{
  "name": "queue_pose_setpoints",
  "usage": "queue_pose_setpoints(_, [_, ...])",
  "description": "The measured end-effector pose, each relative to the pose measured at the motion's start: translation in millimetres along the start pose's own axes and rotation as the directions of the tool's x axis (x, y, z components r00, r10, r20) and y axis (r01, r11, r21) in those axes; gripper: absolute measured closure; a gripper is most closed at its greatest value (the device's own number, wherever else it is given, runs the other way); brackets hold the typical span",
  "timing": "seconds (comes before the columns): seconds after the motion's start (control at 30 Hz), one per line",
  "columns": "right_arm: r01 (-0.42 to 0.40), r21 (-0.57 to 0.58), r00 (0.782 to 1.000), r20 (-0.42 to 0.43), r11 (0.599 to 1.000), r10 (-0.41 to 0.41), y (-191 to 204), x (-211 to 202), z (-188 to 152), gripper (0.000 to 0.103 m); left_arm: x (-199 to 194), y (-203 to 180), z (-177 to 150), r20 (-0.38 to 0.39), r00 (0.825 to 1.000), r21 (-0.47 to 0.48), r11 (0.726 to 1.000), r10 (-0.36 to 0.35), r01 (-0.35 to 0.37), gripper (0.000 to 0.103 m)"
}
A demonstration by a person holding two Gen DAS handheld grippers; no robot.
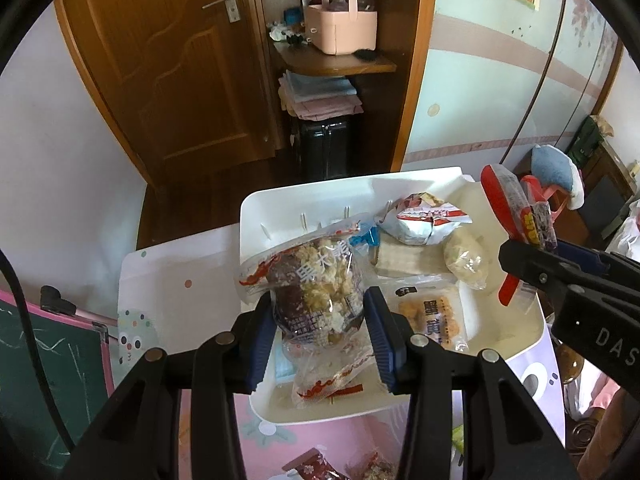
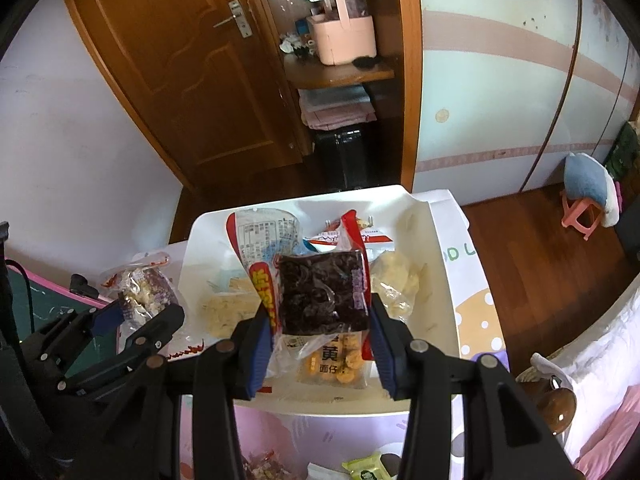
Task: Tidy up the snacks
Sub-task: 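Lower both packs into the white tray and open both tools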
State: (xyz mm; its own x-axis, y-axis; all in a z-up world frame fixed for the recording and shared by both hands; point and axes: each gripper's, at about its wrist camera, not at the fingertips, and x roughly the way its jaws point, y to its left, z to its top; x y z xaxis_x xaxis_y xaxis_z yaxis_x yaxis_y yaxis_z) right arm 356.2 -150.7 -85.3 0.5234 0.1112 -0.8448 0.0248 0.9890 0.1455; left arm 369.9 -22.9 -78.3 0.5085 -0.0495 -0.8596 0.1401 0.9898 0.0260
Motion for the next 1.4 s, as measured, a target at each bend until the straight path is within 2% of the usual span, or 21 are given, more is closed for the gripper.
queue_pose_setpoints(0.17, [0.016, 0.010, 1.000, -0.023, 1.000, -0.016, -3.6, 15.8, 3.0, 0.058, 15.6, -0.5, 1.6, -0.022, 1.000, -0.001, 1.000, 0.003, -0.003, 0.061])
queue_pose_setpoints(0.33, [0.029, 0.023, 0.998, -0.047, 0.999, -0.028, -6.0, 30.5, 5.2, 0.052, 33.5, -1.3, 3.0, -0.054, 0.999, -0.012, 1.000, 0.004, -0.004, 0.060])
queue_pose_setpoints(0.37, [0.033, 0.031, 0.998, -0.058, 0.999, -0.032, -7.4, 34.5, 5.3, 0.051, 37.0, -0.5, 3.5, -0.060, 0.998, -0.019, 1.000, 0.000, -0.001, 0.051])
queue_pose_setpoints(0.4, [0.035, 0.038, 0.997, -0.068, 0.999, -0.032, -8.5, 38.2, 5.2, 0.050, 42.4, 0.2, 3.6, -0.077, 0.997, -0.026, 1.000, -0.001, -0.002, 0.032])
queue_pose_setpoints(0.47, [0.045, 0.053, 0.995, -0.088, 0.998, -0.040, -10.7, 44.9, 4.5, 0.046, 45.4, 1.2, 2.7, -0.082, 0.997, -0.036, 0.999, 0.007, -0.010, 0.016])
queue_pose_setpoints(0.67, [0.021, 0.120, 0.994, -0.108, 0.993, -0.008, -23.8, 52.4, 0.0, 0.044, 47.7, 3.1, -1.0, -0.082, 0.996, -0.030, 0.999, 0.029, -0.031, 0.016])
queue_pose_setpoints(0.9, [0.016, 0.130, 0.995, -0.105, 0.991, -0.002, -26.0, 47.0, -2.0, 0.037, 41.5, 5.2, -3.4, -0.075, 0.996, -0.031, 0.998, 0.045, -0.047, 0.016])
queue_pose_setpoints(1.4, [-0.007, 0.125, 0.996, -0.091, 0.992, 0.018, -26.6, 26.8, -15.4, 0.036, 12.4, 0.8, -18.3, -0.048, 0.996, -0.036, 0.997, 0.069, -0.070, 0.016])
